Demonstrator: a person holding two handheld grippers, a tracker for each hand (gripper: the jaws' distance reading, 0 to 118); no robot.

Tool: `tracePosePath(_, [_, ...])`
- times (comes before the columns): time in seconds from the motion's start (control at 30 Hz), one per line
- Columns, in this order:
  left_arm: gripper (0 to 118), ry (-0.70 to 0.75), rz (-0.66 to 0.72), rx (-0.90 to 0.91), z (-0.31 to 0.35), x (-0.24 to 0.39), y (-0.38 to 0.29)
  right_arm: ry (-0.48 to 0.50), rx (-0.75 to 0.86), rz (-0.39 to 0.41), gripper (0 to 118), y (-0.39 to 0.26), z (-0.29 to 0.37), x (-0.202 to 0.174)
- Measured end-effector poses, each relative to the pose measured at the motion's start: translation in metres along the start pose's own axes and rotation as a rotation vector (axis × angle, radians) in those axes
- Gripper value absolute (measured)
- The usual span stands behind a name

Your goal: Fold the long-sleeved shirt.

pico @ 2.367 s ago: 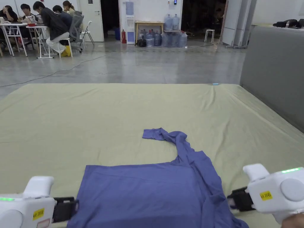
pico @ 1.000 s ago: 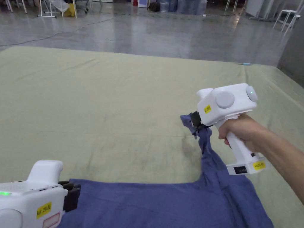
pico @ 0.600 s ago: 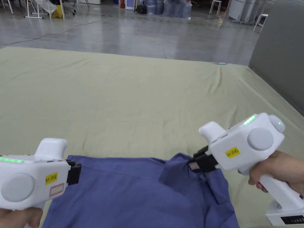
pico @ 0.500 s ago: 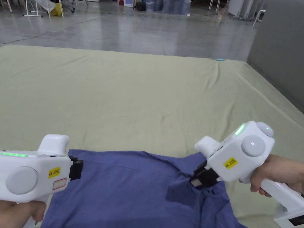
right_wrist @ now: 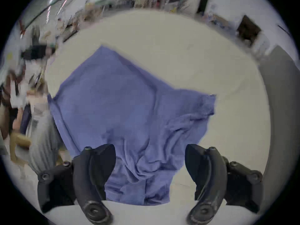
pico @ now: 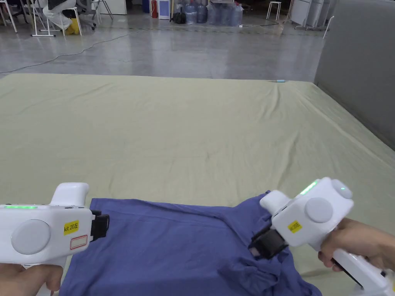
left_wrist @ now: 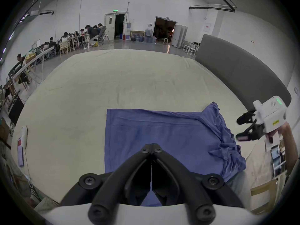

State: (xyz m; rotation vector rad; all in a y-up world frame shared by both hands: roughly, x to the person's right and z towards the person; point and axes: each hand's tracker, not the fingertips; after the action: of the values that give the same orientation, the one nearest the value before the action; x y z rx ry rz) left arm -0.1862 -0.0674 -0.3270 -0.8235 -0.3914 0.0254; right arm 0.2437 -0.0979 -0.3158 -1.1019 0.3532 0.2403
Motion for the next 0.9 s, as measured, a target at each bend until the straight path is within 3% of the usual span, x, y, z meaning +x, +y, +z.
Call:
tracePosePath(0.03, [0,0.001,0.001,0.011,0.004,-0.001,-0.001,-0.017,0.082,-0.062,87,-0.003,0.019,-0.001])
tracePosePath(0.07, [0,-0.001,0.003,0.020,0.007,-0.002,-0.003,-0.033,0.167,-0.135,77,-0.009,0.036,-0.001])
tracePosePath(0.13, [0,-0.005,0.018,0.035,0.011,-0.004,-0.007,-0.074,0.318,-0.281,4,-0.028,0.063,-0.004])
tracePosePath(0.17, [0,-0.007,0.023,0.038,0.012,-0.006,-0.009,-0.089,0.355,-0.330,0,-0.036,0.072,-0.006])
tracePosePath(0.23, [0,-0.008,0.029,0.044,0.013,-0.007,-0.013,-0.135,0.383,-0.410,0,-0.050,0.076,-0.009])
tracePosePath(0.4, [0,0.009,-0.001,0.041,0.003,-0.013,-0.001,-0.071,0.355,-0.455,0,-0.065,0.067,-0.007])
tracePosePath(0.53, [4,0.023,0.024,0.041,-0.047,-0.037,0.037,-0.068,0.331,-0.447,0,-0.065,0.056,-0.009])
tracePosePath(0.57, [32,0.025,0.024,0.034,-0.066,-0.046,0.048,-0.073,0.313,-0.437,0,-0.063,0.052,-0.011])
tracePosePath(0.6, [81,0.073,0.020,-0.002,-0.087,-0.053,0.057,-0.079,0.303,-0.432,0,-0.062,0.048,-0.011])
tracePosePath(0.63, [99,0.126,0.017,-0.057,-0.110,-0.058,0.064,-0.082,0.298,-0.434,0,-0.062,0.045,-0.012])
tracePosePath(0.7, [98,0.230,0.002,-0.153,-0.153,-0.071,0.077,-0.066,0.283,-0.440,0,-0.060,0.037,-0.010])
tracePosePath(0.8, [94,0.261,0.016,-0.262,-0.199,-0.082,0.078,-0.066,0.259,-0.452,0,-0.057,0.027,-0.007])
tracePosePath(0.87, [72,0.240,0.047,-0.276,-0.220,-0.089,0.076,-0.069,0.241,-0.453,0,-0.055,0.022,-0.003])
tracePosePath(0.9, [48,0.232,0.040,-0.271,-0.222,-0.086,0.071,-0.071,0.227,-0.450,0,-0.053,0.019,0.000])
